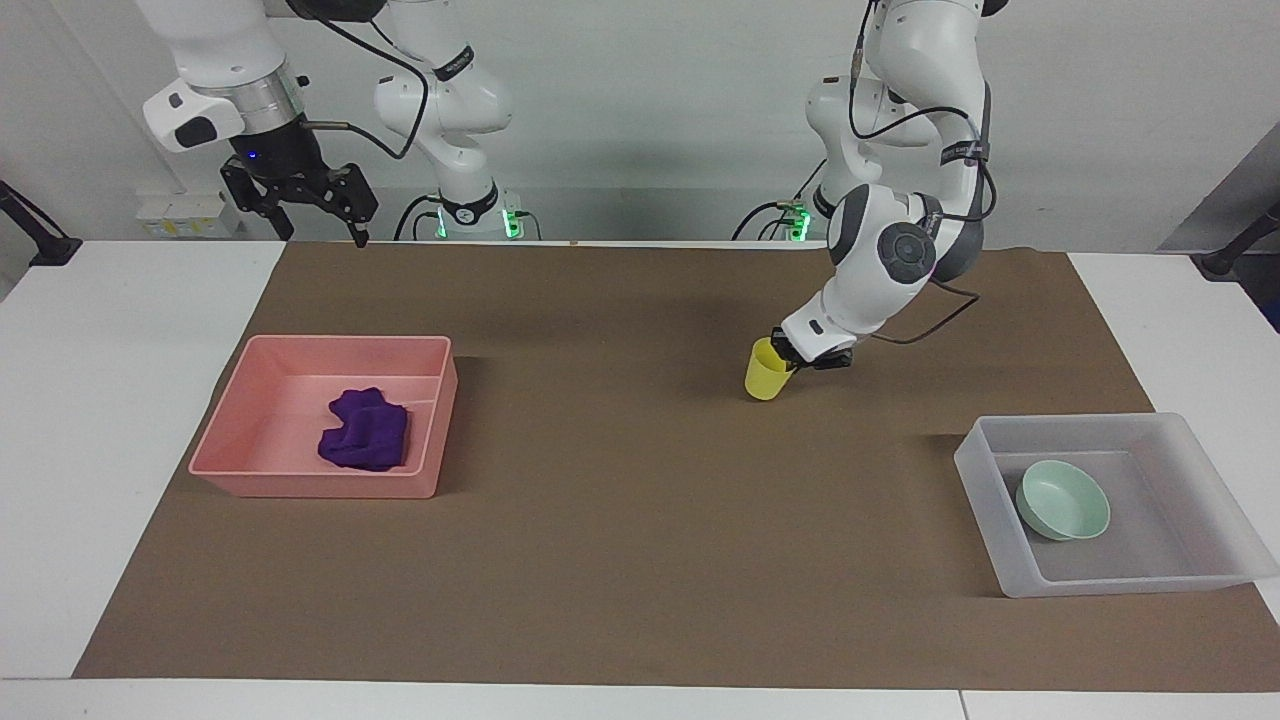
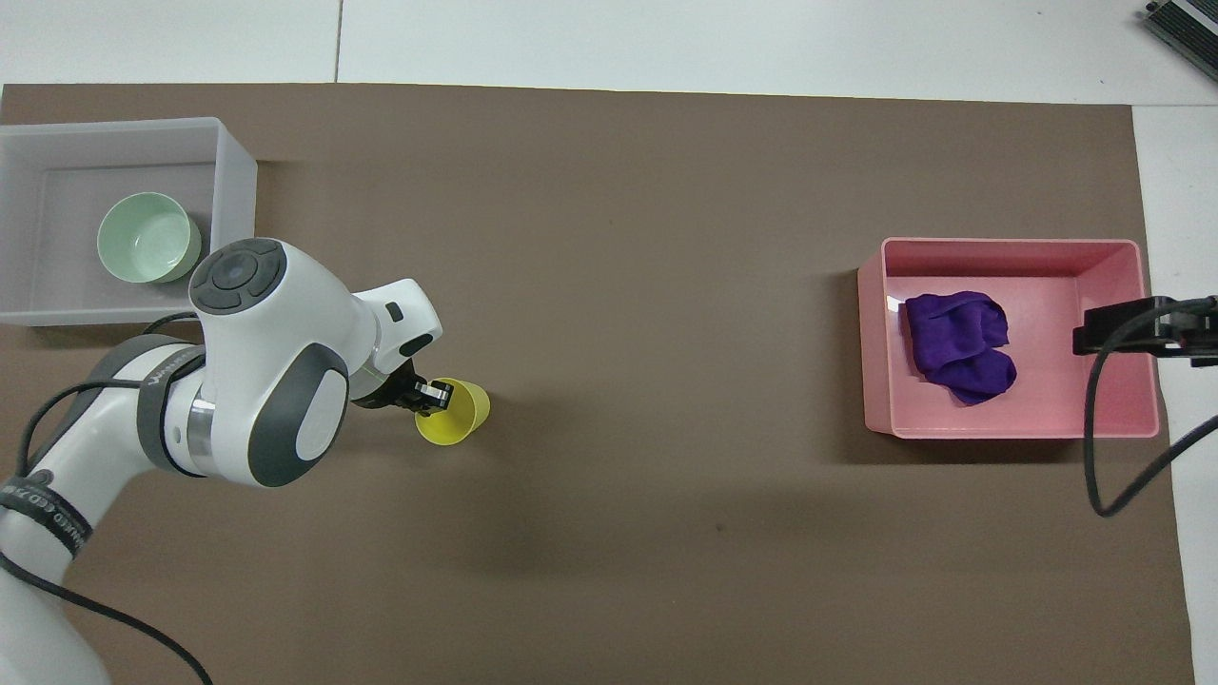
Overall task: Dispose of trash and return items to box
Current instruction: 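Lift the yellow cup with the left gripper and carry it into the clear bin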
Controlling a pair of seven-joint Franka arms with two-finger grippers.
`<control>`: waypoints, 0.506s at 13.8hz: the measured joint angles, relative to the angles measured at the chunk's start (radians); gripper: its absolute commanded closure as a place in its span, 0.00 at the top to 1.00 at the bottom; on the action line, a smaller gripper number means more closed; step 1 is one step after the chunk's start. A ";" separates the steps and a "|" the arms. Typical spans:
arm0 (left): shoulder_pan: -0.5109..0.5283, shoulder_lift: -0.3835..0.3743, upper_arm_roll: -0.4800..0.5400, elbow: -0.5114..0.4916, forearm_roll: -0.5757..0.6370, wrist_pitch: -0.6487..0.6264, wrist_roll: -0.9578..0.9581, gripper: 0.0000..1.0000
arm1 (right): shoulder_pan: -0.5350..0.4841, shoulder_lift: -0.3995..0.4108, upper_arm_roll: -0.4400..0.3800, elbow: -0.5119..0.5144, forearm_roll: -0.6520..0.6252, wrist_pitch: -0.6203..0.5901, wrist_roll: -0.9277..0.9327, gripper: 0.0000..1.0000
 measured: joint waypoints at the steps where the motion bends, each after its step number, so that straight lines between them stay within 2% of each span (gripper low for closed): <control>1: 0.005 -0.001 0.006 0.041 0.004 -0.049 0.000 0.00 | 0.000 0.009 0.000 0.010 0.001 0.000 0.000 1.00; 5: 0.100 0.006 0.016 0.319 0.127 -0.358 0.034 0.00 | 0.003 0.021 0.002 0.013 0.001 0.000 0.000 1.00; 7: 0.150 0.031 0.020 0.446 0.202 -0.466 0.099 0.00 | 0.003 0.021 0.002 0.013 0.001 0.000 0.000 1.00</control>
